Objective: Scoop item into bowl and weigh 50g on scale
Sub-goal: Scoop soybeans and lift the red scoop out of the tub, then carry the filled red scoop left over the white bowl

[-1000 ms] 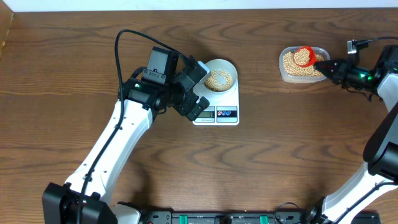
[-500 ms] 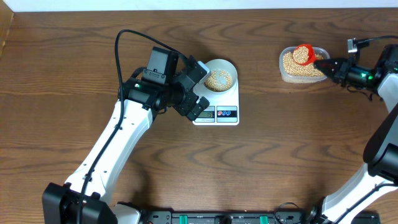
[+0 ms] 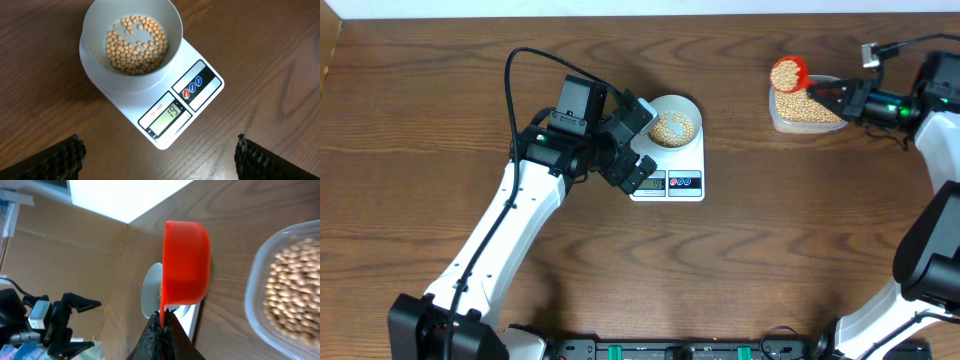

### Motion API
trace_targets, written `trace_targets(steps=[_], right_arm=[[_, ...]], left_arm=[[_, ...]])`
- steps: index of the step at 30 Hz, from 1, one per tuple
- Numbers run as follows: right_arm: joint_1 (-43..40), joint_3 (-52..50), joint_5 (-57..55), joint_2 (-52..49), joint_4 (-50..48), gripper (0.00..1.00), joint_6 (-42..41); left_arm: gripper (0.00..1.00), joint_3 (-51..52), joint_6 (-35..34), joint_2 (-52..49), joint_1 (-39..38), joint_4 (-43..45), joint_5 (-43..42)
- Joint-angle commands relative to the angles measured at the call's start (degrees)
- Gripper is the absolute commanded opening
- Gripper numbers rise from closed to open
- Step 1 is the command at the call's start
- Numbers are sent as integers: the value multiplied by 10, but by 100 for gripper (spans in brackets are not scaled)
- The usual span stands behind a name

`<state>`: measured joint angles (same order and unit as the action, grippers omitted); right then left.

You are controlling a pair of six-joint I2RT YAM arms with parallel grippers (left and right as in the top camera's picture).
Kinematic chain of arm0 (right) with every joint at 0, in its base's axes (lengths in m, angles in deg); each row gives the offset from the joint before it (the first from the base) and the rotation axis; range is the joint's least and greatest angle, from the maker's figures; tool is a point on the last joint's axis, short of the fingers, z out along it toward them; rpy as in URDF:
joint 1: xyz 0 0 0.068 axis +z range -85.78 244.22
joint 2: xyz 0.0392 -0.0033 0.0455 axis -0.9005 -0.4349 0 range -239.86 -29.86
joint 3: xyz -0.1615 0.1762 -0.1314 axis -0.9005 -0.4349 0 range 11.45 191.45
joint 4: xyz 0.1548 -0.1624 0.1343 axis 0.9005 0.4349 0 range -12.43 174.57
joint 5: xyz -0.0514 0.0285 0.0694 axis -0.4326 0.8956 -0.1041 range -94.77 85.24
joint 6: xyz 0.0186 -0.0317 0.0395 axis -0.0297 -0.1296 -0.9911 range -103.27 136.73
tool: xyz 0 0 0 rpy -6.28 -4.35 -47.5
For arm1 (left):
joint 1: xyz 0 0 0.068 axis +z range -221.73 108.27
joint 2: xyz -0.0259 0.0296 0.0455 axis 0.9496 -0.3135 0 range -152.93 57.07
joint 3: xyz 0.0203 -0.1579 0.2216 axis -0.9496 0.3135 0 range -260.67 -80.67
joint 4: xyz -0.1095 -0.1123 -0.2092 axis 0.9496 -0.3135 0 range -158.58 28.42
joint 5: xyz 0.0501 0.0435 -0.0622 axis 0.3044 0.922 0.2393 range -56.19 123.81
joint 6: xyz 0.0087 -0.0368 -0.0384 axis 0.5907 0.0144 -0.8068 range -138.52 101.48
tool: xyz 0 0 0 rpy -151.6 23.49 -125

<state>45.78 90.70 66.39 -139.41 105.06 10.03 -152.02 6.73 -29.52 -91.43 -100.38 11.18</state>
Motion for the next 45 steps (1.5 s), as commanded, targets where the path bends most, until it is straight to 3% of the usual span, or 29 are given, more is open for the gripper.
trace_targets(steps=[1,16,38,45], right_arm=[[23,-3,21,13,-13,1,-26],[108,-3,21,13,-102,1,-116],[217,-3,-66,13,-114,1,-103],[238,-3,-103,13,-114,1,-46]], left_arm=[[98,-1,-7,-2,0,-2,-9],[98,-1,-7,-2,0,-2,-9],[98,-1,-7,-2,0,-1,-9],[98,-1,-7,-2,0,-2,-9]])
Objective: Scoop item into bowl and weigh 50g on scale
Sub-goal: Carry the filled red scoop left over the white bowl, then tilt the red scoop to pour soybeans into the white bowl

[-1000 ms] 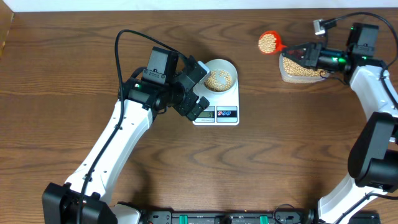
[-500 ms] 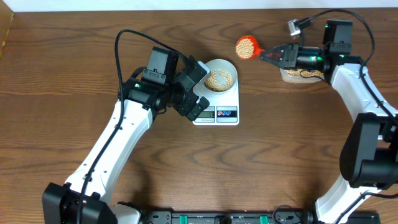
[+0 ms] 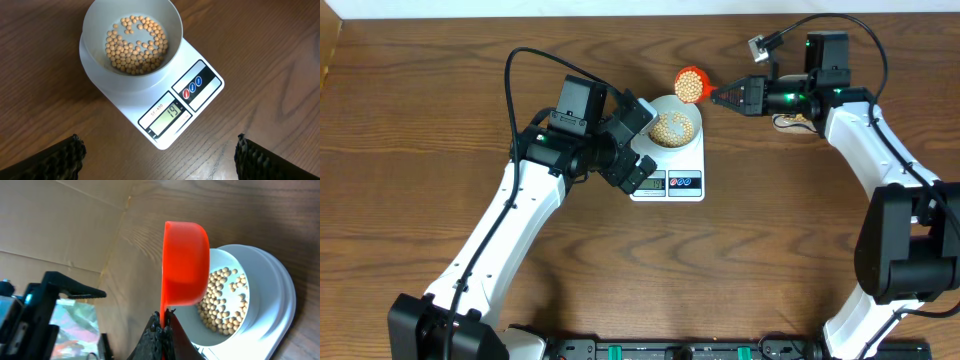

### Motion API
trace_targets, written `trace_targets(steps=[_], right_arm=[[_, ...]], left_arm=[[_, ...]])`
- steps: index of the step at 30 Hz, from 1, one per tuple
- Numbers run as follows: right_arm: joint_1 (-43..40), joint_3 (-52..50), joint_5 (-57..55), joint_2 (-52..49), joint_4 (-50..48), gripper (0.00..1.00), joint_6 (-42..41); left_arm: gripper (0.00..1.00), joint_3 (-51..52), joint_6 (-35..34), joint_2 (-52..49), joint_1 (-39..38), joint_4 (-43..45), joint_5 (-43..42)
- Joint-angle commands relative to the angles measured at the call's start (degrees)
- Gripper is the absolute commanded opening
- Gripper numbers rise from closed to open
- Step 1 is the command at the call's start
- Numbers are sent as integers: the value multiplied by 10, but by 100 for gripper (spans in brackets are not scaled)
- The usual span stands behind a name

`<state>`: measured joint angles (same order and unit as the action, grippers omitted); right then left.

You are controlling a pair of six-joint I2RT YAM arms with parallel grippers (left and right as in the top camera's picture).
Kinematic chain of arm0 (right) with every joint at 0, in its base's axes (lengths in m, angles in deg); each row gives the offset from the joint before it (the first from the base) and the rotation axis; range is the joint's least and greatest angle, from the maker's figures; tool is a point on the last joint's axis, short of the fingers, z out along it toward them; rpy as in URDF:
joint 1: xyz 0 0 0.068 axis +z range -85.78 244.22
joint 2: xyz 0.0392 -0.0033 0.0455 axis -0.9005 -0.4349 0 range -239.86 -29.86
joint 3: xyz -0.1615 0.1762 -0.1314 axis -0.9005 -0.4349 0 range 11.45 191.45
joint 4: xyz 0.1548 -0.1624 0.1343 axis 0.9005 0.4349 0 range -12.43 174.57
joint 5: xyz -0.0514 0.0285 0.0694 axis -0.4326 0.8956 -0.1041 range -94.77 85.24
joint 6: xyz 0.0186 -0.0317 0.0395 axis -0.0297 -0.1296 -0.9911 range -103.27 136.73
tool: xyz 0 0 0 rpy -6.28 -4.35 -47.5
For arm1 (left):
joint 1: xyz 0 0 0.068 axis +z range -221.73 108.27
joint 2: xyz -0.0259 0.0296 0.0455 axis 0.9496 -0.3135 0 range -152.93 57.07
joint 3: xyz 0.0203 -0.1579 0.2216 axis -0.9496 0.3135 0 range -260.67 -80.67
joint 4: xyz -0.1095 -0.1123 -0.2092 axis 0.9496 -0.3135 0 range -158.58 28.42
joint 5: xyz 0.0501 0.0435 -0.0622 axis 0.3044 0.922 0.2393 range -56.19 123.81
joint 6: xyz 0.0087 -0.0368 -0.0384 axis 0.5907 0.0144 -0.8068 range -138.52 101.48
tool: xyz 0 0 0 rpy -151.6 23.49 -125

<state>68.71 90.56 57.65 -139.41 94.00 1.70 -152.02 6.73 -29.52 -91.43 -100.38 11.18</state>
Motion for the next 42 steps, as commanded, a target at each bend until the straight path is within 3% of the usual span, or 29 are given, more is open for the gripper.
trace_targets(steps=[1,25,42], right_arm=[[9,-2,-17,13,-2,1,42],[14,-2,-56,13,53,1,191],[46,-2,-105,13,57,1,236]], left_arm=[[98,-1,-7,-2,0,-2,-9],[98,-1,-7,-2,0,-2,-9],[98,-1,-7,-2,0,-2,-9]])
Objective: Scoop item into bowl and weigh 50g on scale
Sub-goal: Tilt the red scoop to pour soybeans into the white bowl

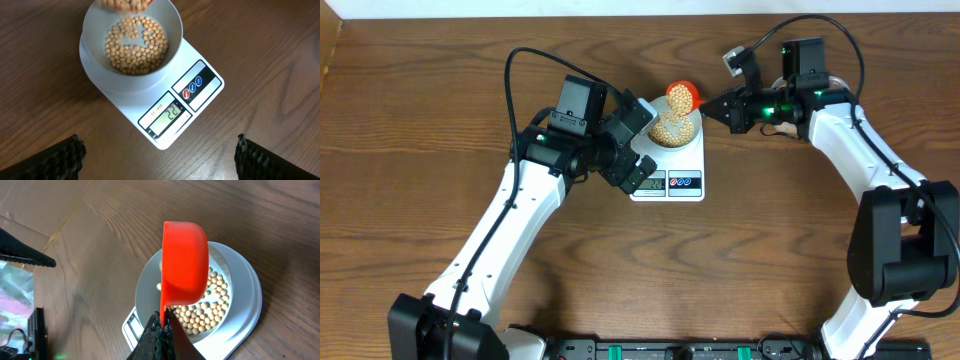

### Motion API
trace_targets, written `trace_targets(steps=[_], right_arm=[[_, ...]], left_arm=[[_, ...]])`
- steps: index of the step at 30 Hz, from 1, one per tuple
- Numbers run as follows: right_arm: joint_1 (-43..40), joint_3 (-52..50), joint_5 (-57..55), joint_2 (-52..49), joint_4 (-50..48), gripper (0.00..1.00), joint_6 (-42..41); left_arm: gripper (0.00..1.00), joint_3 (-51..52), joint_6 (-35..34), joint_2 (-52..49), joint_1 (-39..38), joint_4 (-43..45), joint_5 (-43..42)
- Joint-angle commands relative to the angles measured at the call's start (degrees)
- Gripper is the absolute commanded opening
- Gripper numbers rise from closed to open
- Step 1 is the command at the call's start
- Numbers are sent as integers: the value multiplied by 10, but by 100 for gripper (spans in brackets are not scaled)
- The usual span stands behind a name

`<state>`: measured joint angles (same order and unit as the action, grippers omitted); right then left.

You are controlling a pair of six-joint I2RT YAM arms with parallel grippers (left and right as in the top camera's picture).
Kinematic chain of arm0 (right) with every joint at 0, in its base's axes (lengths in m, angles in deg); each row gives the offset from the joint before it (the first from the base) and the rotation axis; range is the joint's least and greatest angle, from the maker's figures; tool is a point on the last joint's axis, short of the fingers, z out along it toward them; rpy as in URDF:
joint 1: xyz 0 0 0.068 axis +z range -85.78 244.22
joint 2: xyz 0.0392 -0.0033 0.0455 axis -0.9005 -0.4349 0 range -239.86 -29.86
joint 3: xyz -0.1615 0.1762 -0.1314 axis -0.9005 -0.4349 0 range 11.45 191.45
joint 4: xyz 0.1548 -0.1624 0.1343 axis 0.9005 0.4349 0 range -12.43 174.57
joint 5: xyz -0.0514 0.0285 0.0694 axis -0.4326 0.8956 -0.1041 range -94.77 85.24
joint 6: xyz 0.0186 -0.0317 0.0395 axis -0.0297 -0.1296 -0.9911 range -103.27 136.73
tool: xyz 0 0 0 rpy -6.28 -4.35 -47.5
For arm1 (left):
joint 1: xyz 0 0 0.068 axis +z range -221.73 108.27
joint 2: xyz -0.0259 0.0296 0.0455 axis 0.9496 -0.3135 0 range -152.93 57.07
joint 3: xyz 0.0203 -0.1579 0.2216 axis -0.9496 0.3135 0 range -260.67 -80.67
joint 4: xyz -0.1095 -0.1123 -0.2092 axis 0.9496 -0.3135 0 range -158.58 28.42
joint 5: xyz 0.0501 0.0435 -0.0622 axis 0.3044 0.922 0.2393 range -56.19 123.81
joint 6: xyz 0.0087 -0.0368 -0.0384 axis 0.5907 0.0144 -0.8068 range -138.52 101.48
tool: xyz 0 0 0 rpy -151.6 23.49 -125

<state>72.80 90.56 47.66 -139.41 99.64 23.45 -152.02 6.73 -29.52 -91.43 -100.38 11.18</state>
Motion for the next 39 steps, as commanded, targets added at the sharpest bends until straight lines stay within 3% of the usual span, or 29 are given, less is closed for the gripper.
trace_targets(steps=[1,39], right_arm=[[5,-2,-5,13,0,1,20],[5,-2,-16,13,9,1,105]], left_arm=[[98,-1,-7,-2,0,-2,-9],[98,-1,-7,-2,0,-2,-9]])
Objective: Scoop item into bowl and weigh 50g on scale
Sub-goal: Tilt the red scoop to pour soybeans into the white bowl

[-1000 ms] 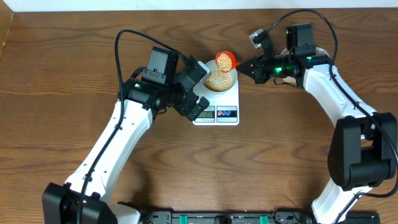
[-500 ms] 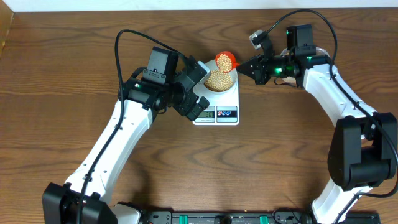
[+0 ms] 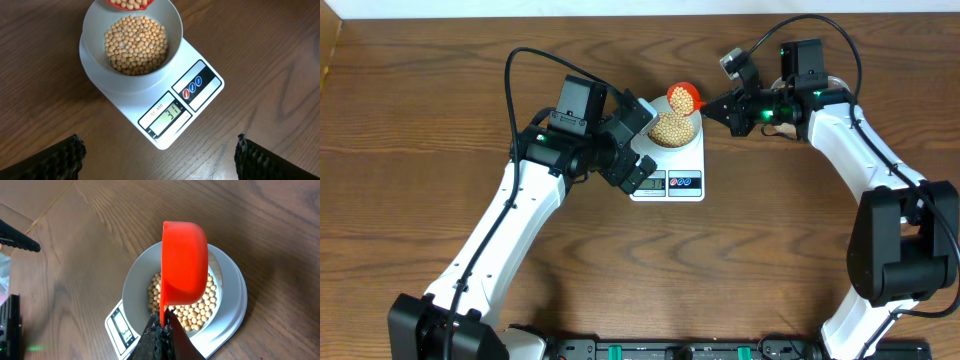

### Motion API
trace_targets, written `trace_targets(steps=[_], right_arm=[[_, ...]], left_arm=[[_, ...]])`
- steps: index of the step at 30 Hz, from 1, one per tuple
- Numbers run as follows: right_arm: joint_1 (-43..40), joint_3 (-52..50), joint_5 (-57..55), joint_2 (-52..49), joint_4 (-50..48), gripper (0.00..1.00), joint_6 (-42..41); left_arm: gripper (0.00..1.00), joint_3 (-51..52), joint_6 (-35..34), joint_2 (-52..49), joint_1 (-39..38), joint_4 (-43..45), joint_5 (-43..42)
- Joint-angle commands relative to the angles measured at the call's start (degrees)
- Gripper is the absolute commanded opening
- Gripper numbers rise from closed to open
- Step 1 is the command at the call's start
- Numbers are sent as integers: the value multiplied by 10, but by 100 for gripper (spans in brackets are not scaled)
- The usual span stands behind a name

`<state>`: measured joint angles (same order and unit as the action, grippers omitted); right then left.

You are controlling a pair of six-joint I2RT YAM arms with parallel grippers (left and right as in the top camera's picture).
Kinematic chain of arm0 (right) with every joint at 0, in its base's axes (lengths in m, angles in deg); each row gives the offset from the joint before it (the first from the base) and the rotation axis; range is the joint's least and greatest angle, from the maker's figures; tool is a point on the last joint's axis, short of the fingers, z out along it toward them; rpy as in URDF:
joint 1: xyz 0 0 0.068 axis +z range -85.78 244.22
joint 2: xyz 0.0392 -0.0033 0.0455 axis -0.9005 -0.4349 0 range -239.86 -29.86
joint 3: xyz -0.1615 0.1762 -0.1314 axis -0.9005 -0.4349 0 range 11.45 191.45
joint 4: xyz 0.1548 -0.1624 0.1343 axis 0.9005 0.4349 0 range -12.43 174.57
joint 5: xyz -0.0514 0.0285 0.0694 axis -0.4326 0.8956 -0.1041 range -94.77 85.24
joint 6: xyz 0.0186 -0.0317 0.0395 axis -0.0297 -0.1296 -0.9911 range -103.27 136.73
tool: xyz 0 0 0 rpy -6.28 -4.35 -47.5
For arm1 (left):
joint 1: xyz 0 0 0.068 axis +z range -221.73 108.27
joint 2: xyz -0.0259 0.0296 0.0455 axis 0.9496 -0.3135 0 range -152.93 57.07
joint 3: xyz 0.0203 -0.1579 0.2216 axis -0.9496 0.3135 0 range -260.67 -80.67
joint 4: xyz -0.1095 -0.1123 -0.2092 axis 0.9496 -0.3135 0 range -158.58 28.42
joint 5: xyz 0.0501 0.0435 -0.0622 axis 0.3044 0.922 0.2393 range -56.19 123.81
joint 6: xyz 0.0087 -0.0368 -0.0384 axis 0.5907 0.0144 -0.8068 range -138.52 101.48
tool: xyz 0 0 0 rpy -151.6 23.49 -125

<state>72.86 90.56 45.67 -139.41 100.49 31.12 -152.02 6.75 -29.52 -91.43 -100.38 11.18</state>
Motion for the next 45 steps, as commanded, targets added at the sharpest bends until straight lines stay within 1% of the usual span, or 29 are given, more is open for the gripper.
trace_targets(steps=[1,18,26,33,45], right_arm=[[5,-2,4,13,0,1,32],[5,-2,-8,13,1,1,85],[21,-2,-9,13,0,1,123],[36,-2,-55,13,0,1,123],[36,-2,-55,13,1,1,123]], left_arm=[[98,-1,-7,-2,0,-2,-9],[98,-1,-7,-2,0,-2,-9],[98,-1,-7,-2,0,-2,-9],[98,-1,-8,-2,0,-2,-9],[98,-1,-7,-2,0,-2,-9]])
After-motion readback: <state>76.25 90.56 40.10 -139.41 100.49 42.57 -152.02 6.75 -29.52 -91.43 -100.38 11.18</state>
